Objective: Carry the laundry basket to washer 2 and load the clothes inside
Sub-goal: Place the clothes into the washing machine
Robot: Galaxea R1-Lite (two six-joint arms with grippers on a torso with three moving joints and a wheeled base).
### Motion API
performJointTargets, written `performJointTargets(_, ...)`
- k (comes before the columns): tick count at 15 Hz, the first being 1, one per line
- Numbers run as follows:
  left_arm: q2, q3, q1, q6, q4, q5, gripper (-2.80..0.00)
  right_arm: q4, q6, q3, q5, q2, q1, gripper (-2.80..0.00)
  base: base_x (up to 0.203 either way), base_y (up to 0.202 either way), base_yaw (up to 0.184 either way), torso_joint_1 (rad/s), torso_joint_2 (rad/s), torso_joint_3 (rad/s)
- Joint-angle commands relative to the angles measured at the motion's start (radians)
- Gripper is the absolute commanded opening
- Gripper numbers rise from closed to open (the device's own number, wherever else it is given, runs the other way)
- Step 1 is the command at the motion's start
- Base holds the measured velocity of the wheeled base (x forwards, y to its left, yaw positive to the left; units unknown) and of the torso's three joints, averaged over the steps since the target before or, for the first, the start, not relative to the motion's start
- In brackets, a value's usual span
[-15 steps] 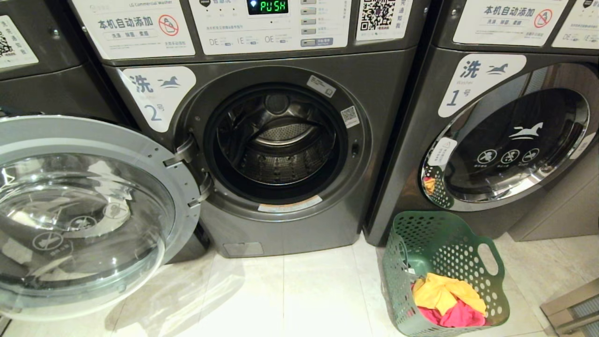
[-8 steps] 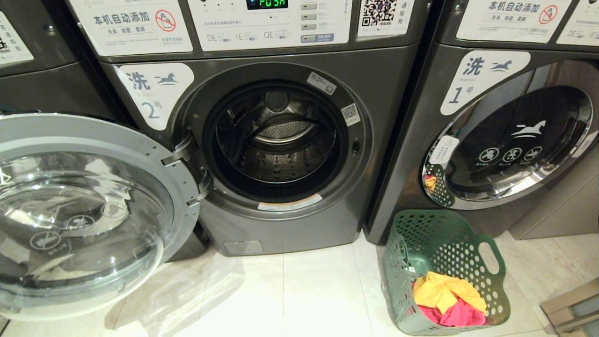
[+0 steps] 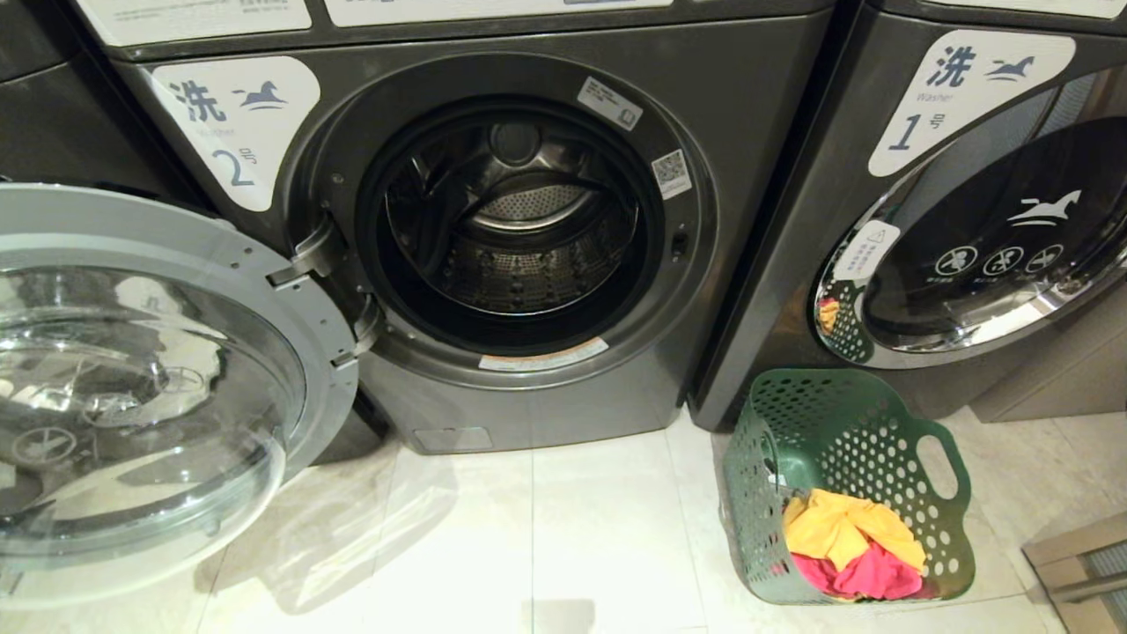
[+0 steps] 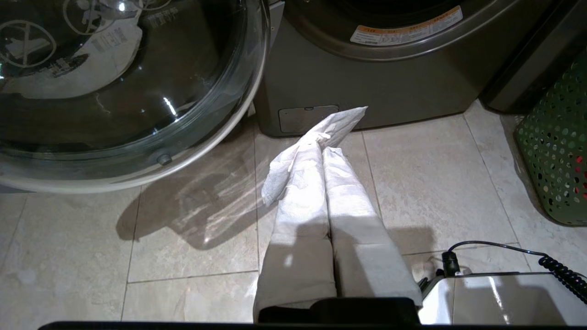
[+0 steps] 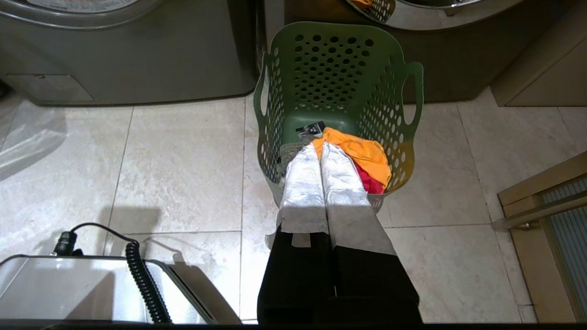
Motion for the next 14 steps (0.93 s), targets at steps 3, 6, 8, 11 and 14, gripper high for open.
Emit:
performJointTargets(3, 0.002, 0.000, 0.000, -0.001, -0.002, 0.000, -2.80, 0.001, -0.002, -0.001, 0.002, 0.000, 0.000, -2.80, 0.000, 0.000, 0.000, 0.002, 0.00, -0.196)
performJointTargets(6, 0.002, 0.000, 0.000, -0.001, -0.002, 0.000, -2.80, 0.001, -0.002, -0.001, 0.002, 0.000, 0.000, -2.80, 0.000, 0.000, 0.000, 0.003, 0.00, -0.197)
performJointTargets(8, 0.002, 0.000, 0.000, -0.001, 0.000, 0.000, -2.80, 0.001, -0.001, -0.001, 0.002, 0.000, 0.000, -2.80, 0.000, 0.000, 0.000, 0.003, 0.00, -0.199)
performJointTargets(11, 0.002, 0.000, 0.000, -0.001, 0.000, -0.001, -2.80, 0.001, -0.002, -0.001, 0.002, 0.000, 0.000, -2.80, 0.000, 0.000, 0.000, 0.003, 0.00, -0.198)
performJointTargets(14, 0.002, 0.000, 0.000, -0.001, 0.000, -0.001, -2.80, 0.001, -0.002, 0.001, 0.002, 0.000, 0.000, -2.80, 0.000, 0.000, 0.000, 0.006, 0.00, -0.200)
